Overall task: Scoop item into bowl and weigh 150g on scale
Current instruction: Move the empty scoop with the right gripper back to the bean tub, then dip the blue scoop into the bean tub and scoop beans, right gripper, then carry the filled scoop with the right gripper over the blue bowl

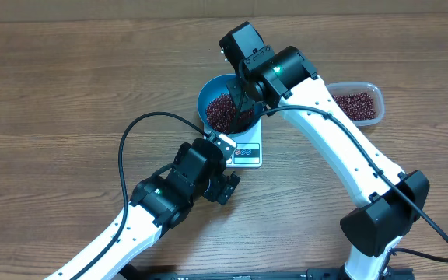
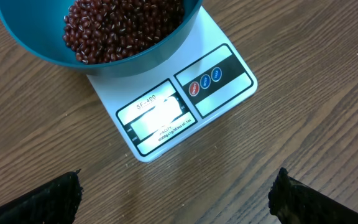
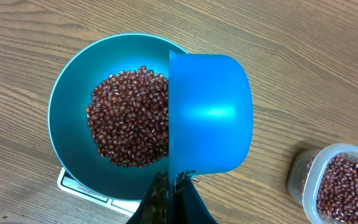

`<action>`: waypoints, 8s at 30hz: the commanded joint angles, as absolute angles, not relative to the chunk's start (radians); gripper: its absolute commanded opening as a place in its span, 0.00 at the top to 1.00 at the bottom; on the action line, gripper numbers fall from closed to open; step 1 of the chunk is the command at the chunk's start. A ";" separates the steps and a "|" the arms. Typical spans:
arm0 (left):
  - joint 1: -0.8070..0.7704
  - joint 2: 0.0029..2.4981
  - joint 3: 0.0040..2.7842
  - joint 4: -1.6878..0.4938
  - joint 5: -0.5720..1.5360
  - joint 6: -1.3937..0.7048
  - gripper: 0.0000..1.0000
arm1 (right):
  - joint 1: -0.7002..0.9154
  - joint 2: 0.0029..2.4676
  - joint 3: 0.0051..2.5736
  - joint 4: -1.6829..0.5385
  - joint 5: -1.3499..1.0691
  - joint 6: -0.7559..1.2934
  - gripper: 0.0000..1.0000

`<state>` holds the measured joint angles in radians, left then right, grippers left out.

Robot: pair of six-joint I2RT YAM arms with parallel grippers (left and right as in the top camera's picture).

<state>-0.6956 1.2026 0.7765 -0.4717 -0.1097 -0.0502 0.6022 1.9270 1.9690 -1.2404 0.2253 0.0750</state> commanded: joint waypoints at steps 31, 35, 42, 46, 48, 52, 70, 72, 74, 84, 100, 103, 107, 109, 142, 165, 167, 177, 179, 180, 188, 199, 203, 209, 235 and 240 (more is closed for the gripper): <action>-0.694 1.210 0.767 -0.472 -0.123 -0.056 0.01 | 0.161 1.797 1.909 -1.255 0.261 0.315 0.96; -0.694 1.210 0.767 -0.472 -0.122 -0.056 0.00 | 0.161 1.797 1.842 -1.222 0.260 0.315 0.96; -0.694 1.210 0.767 -0.472 -0.123 -0.056 0.00 | 0.161 1.798 1.791 -1.213 0.261 0.315 0.96; -0.694 1.210 0.767 -0.472 -0.122 -0.056 0.00 | 0.161 1.798 1.744 -1.215 0.261 0.319 0.96; -0.694 1.210 0.767 -0.472 -0.123 -0.056 0.00 | 0.161 1.798 1.723 -1.217 0.271 0.322 0.96; -0.694 1.210 0.767 -0.472 -0.122 -0.056 0.00 | 0.161 1.797 1.692 -1.215 0.324 0.345 0.96; -0.694 1.210 0.767 -0.472 -0.123 -0.056 0.00 | 0.153 1.804 1.593 -1.114 0.389 0.344 0.96; -0.694 1.210 0.767 -0.472 -0.123 -0.056 0.00 | 0.141 1.805 1.568 -1.080 0.388 0.344 0.96; -0.694 1.210 0.767 -0.472 -0.123 -0.056 0.00 | 0.128 1.809 1.552 -1.062 0.381 0.344 0.96; -0.694 1.210 0.767 -0.472 -0.123 -0.056 0.00 | 0.110 1.813 1.531 -1.031 0.316 0.335 0.96; -0.694 1.210 0.767 -0.472 -0.122 -0.056 0.00 | 0.110 1.814 1.531 -1.010 0.076 0.306 0.96; -0.694 1.210 0.767 -0.472 -0.123 -0.056 0.01 | 0.109 1.814 1.531 -1.003 0.072 0.307 0.96; -0.694 1.210 0.767 -0.472 -0.122 -0.056 0.00 | 0.094 1.814 1.531 -0.967 0.033 0.311 0.96; -0.694 1.210 0.767 -0.472 -0.122 -0.056 0.00 | 0.074 1.814 1.531 -0.946 -0.009 0.311 0.96; -0.694 1.210 0.767 -0.472 -0.123 -0.056 0.00 | -0.260 1.814 1.531 -1.042 -0.447 0.020 0.96; -0.694 1.210 0.767 -0.472 -0.122 -0.056 0.00 | -0.147 1.814 1.531 -1.058 -0.208 -0.106 0.96; -0.694 1.210 0.767 -0.472 -0.123 -0.056 0.00 | -0.117 1.814 1.531 -1.058 -0.218 -0.106 0.96; -0.694 1.210 0.767 -0.472 -0.123 -0.056 0.00 | -0.100 1.814 1.531 -1.046 -0.286 -0.073 0.96; -0.694 1.210 0.767 -0.472 -0.123 -0.056 0.00 | -0.107 1.814 1.531 -1.037 -0.286 -0.051 0.96; -0.694 1.210 0.767 -0.472 -0.122 -0.056 0.00 | -0.120 1.814 1.532 -1.028 -0.286 -0.027 0.96; -0.694 1.210 0.767 -0.472 -0.123 -0.056 0.00 | -0.226 1.814 1.533 -1.031 -0.293 -0.007 0.96; -0.694 1.210 0.767 -0.472 -0.123 -0.056 0.00 | -0.258 1.766 1.577 -1.087 -0.362 -0.080 0.96; -0.694 1.210 0.767 -0.472 -0.122 -0.056 0.00 | -0.258 1.723 1.610 -1.133 -0.362 -0.079 0.96; -0.694 1.210 0.767 -0.472 -0.122 -0.056 0.01 | -0.258 1.628 1.639 -1.153 -0.435 -0.080 0.96; -0.694 1.210 0.767 -0.472 -0.123 -0.056 0.00 | 0.215 1.533 1.639 -1.028 -0.449 -0.163 0.96; -0.694 1.210 0.767 -0.472 -0.123 -0.056 0.00 | 0.322 1.533 1.639 -0.986 -0.281 -0.159 0.96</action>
